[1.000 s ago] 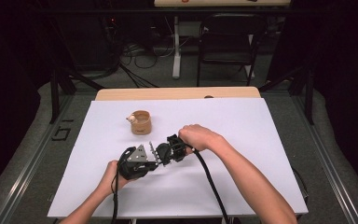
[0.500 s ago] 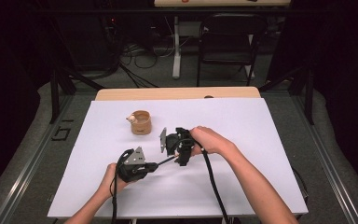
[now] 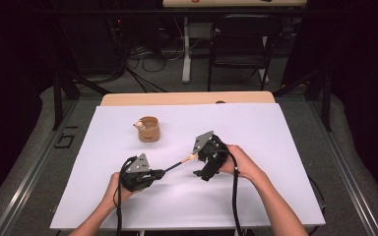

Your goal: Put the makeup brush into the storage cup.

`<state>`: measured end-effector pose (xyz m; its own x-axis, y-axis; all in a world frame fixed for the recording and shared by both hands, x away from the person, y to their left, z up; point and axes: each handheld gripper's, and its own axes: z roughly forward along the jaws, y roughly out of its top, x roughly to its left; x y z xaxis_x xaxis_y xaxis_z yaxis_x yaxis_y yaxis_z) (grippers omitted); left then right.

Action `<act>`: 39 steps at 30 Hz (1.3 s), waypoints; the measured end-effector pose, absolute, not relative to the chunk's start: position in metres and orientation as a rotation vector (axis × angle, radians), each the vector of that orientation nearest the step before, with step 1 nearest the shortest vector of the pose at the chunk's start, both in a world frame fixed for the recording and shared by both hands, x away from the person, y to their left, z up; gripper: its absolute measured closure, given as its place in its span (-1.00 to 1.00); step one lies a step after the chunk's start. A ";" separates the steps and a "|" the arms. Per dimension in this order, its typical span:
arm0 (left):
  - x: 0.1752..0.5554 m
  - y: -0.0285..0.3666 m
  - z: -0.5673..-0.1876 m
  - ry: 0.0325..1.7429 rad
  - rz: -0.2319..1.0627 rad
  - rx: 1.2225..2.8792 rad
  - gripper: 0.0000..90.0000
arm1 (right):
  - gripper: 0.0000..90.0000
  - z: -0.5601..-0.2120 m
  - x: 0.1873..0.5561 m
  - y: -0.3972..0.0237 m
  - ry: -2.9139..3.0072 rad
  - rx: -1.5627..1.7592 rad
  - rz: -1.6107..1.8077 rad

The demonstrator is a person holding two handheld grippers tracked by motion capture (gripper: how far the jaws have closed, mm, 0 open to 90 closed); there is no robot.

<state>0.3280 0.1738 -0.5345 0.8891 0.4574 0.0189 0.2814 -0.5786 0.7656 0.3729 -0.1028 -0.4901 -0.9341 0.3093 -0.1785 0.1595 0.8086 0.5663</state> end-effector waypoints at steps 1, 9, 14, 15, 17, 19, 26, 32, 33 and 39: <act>0.328 0.174 -0.534 0.529 0.272 2.218 0.89 | -0.88 -0.493 0.371 -0.107 2.728 0.400 0.835; 0.328 0.179 -0.534 0.568 0.283 2.159 0.89 | -0.88 -0.516 0.362 -0.132 2.672 0.576 0.986; 0.327 0.183 -0.529 0.580 0.297 2.101 0.89 | -0.84 -0.520 0.355 -0.133 2.632 0.593 1.045; 0.327 0.184 -0.528 0.586 0.297 2.090 0.89 | -0.84 -0.521 0.353 -0.132 2.634 0.597 1.052; 0.327 0.184 -0.528 0.597 0.285 2.067 0.89 | -0.84 -0.523 0.352 -0.132 2.633 0.604 1.068; 0.328 0.185 -0.529 0.604 0.282 2.059 0.89 | -0.85 -0.526 0.353 -0.130 2.641 0.620 1.084; 0.330 0.190 -0.532 0.657 0.259 1.980 0.89 | -0.97 -0.532 0.355 -0.123 2.650 0.657 1.102; 0.329 0.189 -0.531 0.666 0.275 1.951 0.89 | -1.00 -0.533 0.356 -0.122 2.659 0.698 1.175; 0.328 0.188 -0.531 0.662 0.279 1.949 0.89 | -1.00 -0.533 0.355 -0.122 2.660 0.687 1.181; 0.330 0.184 -0.533 0.670 0.275 1.931 0.89 | -0.99 -0.532 0.355 -0.121 2.652 0.687 1.198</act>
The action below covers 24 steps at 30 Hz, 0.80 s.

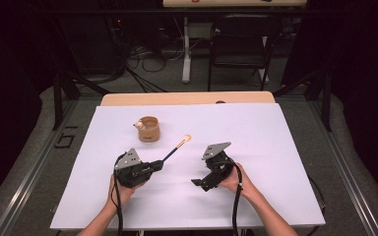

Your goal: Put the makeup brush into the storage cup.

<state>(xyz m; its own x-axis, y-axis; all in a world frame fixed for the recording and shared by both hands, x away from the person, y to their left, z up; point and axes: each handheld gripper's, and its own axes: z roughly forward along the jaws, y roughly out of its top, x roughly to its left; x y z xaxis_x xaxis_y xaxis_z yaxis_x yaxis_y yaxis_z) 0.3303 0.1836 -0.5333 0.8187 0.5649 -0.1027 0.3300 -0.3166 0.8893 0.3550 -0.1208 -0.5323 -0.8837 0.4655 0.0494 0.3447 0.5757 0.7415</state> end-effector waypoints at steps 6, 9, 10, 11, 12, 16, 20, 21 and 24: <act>0.331 0.181 -0.533 0.665 0.278 1.906 0.89 | -0.94 -0.530 0.355 -0.120 2.636 0.686 1.267; 0.330 0.180 -0.534 0.677 0.285 1.890 0.89 | -0.94 -0.527 0.357 -0.118 2.626 0.694 1.294; 0.331 0.180 -0.534 0.673 0.272 1.880 0.89 | -0.91 -0.527 0.357 -0.117 2.617 0.698 1.300; 0.331 0.181 -0.535 0.679 0.275 1.879 0.89 | -0.87 -0.527 0.358 -0.116 2.610 0.697 1.307; 0.331 0.181 -0.535 0.678 0.265 1.874 0.89 | -0.82 -0.526 0.358 -0.116 2.609 0.697 1.311; 0.331 0.180 -0.537 0.680 0.260 1.871 0.89 | -0.67 -0.523 0.361 -0.111 2.576 0.708 1.317; 0.331 0.177 -0.539 0.670 0.257 1.876 0.89 | -0.52 -0.520 0.365 -0.105 2.541 0.718 1.364; 0.331 0.176 -0.539 0.677 0.267 1.881 0.89 | -0.46 -0.519 0.366 -0.104 2.538 0.718 1.374; 0.333 0.174 -0.542 0.675 0.261 1.888 0.89 | -0.38 -0.517 0.370 -0.104 2.532 0.725 1.425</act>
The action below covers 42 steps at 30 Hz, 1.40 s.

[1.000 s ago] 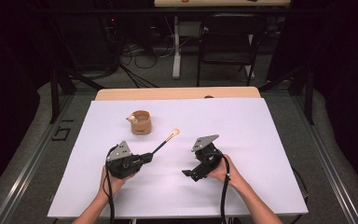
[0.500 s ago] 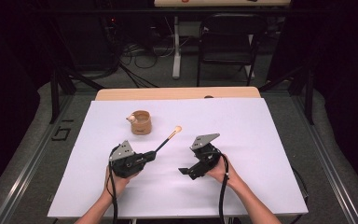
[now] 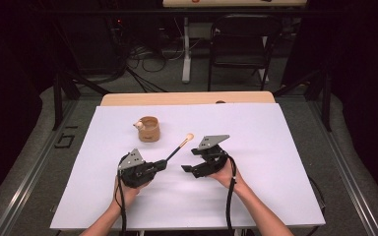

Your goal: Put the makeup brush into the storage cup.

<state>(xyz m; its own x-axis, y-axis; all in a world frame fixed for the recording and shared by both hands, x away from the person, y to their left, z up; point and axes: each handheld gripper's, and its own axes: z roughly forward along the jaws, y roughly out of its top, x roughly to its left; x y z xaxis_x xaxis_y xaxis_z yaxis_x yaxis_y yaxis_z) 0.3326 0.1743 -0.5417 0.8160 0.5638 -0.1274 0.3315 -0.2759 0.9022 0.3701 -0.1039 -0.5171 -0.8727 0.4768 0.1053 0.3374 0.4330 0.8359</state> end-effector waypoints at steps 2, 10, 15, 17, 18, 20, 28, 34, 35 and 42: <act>0.333 0.174 -0.542 0.677 0.256 1.892 0.89 | -0.32 -0.516 0.372 -0.104 2.520 0.731 1.448; 0.334 0.170 -0.546 0.669 0.278 1.910 0.89 | -0.12 -0.511 0.379 -0.101 2.465 0.818 1.472; 0.334 0.168 -0.547 0.658 0.284 1.921 0.88 | 0.02 -0.511 0.381 -0.100 2.459 0.839 1.499; 0.334 0.167 -0.548 0.659 0.271 1.921 0.88 | 0.06 -0.511 0.381 -0.100 2.446 0.846 1.498; 0.334 0.166 -0.549 0.657 0.277 1.928 0.88 | 0.09 -0.510 0.382 -0.101 2.440 0.851 1.506; 0.334 0.165 -0.550 0.658 0.274 1.927 0.88 | 0.10 -0.510 0.384 -0.100 2.434 0.880 1.519; 0.333 0.160 -0.551 0.630 0.284 1.956 0.88 | 0.20 -0.513 0.386 -0.098 2.425 0.952 1.549; 0.333 0.159 -0.552 0.631 0.297 1.972 0.88 | 0.35 -0.511 0.384 -0.099 2.404 0.959 1.575; 0.334 0.158 -0.552 0.632 0.295 1.974 0.88 | 0.35 -0.511 0.384 -0.099 2.404 0.959 1.575; 0.334 0.155 -0.553 0.625 0.285 1.991 0.88 | 0.59 -0.503 0.378 -0.095 2.403 0.942 1.645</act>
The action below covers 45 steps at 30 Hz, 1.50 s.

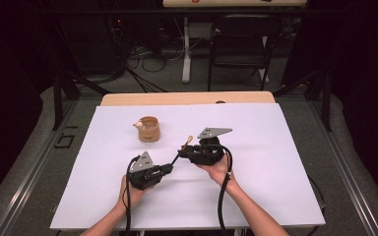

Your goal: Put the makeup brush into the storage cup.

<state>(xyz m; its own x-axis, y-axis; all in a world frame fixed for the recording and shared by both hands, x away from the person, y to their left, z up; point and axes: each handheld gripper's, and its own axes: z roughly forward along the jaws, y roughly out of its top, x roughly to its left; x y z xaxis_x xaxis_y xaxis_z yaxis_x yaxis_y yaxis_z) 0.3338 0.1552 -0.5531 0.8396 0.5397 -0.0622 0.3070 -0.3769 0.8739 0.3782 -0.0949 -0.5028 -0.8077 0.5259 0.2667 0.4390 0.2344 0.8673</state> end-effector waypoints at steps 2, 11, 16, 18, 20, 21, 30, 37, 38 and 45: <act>0.333 0.154 -0.554 0.627 0.283 1.994 0.88 | 0.67 -0.501 0.376 -0.094 2.408 0.932 1.675; 0.335 0.147 -0.555 0.600 0.260 2.009 0.86 | 0.86 -0.491 0.367 -0.086 2.455 0.868 1.684; 0.337 0.146 -0.554 0.630 0.202 1.985 0.22 | 0.86 -0.483 0.360 -0.081 2.465 0.804 1.636; 0.336 0.146 -0.552 0.631 0.215 1.979 -0.11 | 0.86 -0.480 0.357 -0.078 2.465 0.781 1.608; 0.336 0.145 -0.550 0.636 0.229 1.964 -0.40 | 0.86 -0.478 0.355 -0.076 2.465 0.754 1.581; 0.335 0.145 -0.550 0.635 0.236 1.960 -0.55 | 0.86 -0.477 0.354 -0.074 2.464 0.746 1.574; 0.337 0.138 -0.544 0.665 0.292 1.889 -0.84 | 0.86 -0.474 0.347 -0.067 2.455 0.670 1.466; 0.334 0.140 -0.539 0.644 0.252 1.817 0.20 | 0.86 -0.477 0.345 -0.064 2.450 0.646 1.426; 0.333 0.140 -0.538 0.654 0.263 1.810 0.27 | 0.85 -0.477 0.345 -0.064 2.450 0.646 1.419; 0.334 0.144 -0.541 0.640 0.223 1.791 0.69 | 0.85 -0.479 0.345 -0.062 2.456 0.634 1.425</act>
